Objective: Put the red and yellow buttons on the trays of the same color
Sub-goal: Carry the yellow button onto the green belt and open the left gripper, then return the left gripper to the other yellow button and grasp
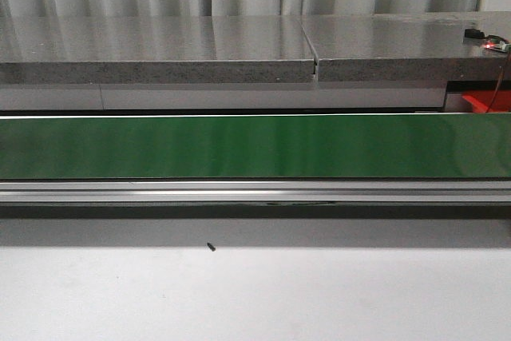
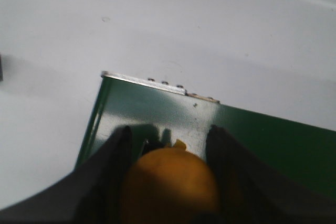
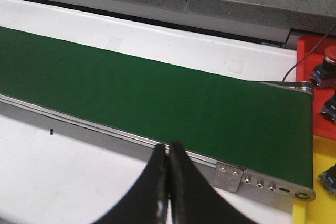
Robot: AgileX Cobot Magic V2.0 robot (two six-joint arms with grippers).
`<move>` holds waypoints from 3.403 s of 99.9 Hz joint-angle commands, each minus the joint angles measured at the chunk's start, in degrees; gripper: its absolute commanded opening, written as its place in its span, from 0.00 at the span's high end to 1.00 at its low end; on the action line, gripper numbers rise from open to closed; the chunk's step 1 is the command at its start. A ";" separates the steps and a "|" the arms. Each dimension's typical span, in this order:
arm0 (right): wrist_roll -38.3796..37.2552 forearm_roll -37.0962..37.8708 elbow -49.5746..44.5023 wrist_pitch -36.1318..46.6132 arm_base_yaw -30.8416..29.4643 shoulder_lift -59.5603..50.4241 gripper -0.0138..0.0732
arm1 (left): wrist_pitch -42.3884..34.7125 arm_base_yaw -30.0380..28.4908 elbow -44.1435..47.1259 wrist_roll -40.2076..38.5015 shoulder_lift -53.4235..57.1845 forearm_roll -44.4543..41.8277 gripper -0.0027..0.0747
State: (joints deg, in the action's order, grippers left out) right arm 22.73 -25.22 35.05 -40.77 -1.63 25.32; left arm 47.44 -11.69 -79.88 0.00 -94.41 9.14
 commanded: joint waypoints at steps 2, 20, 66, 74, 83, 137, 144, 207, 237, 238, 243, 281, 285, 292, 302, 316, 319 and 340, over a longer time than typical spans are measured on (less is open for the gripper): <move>0.22 -0.94 1.33 3.71 -0.19 0.19 0.92 | -5.57 1.88 2.55 0.00 4.33 0.91 0.86; 0.22 -0.94 1.33 3.71 -0.19 0.19 0.92 | -10.43 4.37 8.68 0.00 5.07 0.24 0.86; 0.22 -0.94 1.33 3.71 -0.19 0.19 0.92 | -16.99 6.13 14.61 0.00 5.11 -2.14 0.86; 0.22 -0.94 1.33 3.71 -0.19 0.19 0.92 | -16.90 6.13 14.61 0.00 5.11 -2.14 0.85; 0.22 -0.94 1.33 3.71 -0.19 0.19 0.92 | -16.74 6.13 14.61 0.00 5.11 -2.14 0.81; 0.22 -0.94 1.33 3.71 -0.19 0.19 0.92 | -20.24 6.01 14.61 0.00 9.90 -1.97 0.14; 0.22 -0.94 1.33 3.71 -0.19 0.19 0.92 | -21.35 5.54 14.03 0.00 10.90 -2.18 0.14; 0.22 -0.94 1.33 3.71 -0.19 0.19 0.92 | -22.46 -16.22 1.35 0.00 6.17 -3.20 0.14; 0.22 -0.94 1.33 3.71 -0.19 0.19 0.92 | -21.98 -19.31 -6.54 0.00 -6.95 -3.58 0.14; 0.22 -0.94 1.33 3.71 -0.19 0.19 0.92 | -21.98 -19.31 -6.71 0.00 -7.45 -3.58 0.14; 0.22 -0.94 1.33 3.71 -0.19 0.19 0.92 | -21.87 -19.31 -7.93 0.00 -9.28 -3.58 0.14; 0.22 -0.94 1.33 3.71 -0.19 0.19 0.92 | -22.59 -19.20 -12.36 0.00 -19.88 -3.58 0.14; 0.22 -0.94 1.33 3.71 -0.19 0.19 0.92 | -22.75 -18.97 -12.36 0.00 -20.70 -3.58 0.14; 0.22 -0.94 1.33 3.71 -0.19 0.19 0.92 | -23.05 -18.67 -12.88 0.00 -21.83 -3.69 0.14; 0.22 -0.94 1.33 3.71 -0.19 0.19 0.92 | -23.79 -18.00 -13.44 0.00 -23.61 -3.69 0.14; 0.22 -0.94 1.33 3.71 -0.19 0.19 0.92 | -24.91 -17.10 -13.84 0.00 -25.47 -3.69 0.14; 0.22 -0.94 1.33 3.71 -0.19 0.19 0.92 | -25.24 -16.91 -13.84 0.00 -25.63 -3.69 0.14; 0.22 -0.94 1.33 3.71 -0.19 0.19 0.92 | -26.07 -16.67 -13.84 0.00 -26.85 -3.69 0.14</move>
State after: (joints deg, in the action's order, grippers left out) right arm 22.73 -25.22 35.05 -40.77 -1.63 25.32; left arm 25.01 -28.55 -91.85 0.00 -124.38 5.23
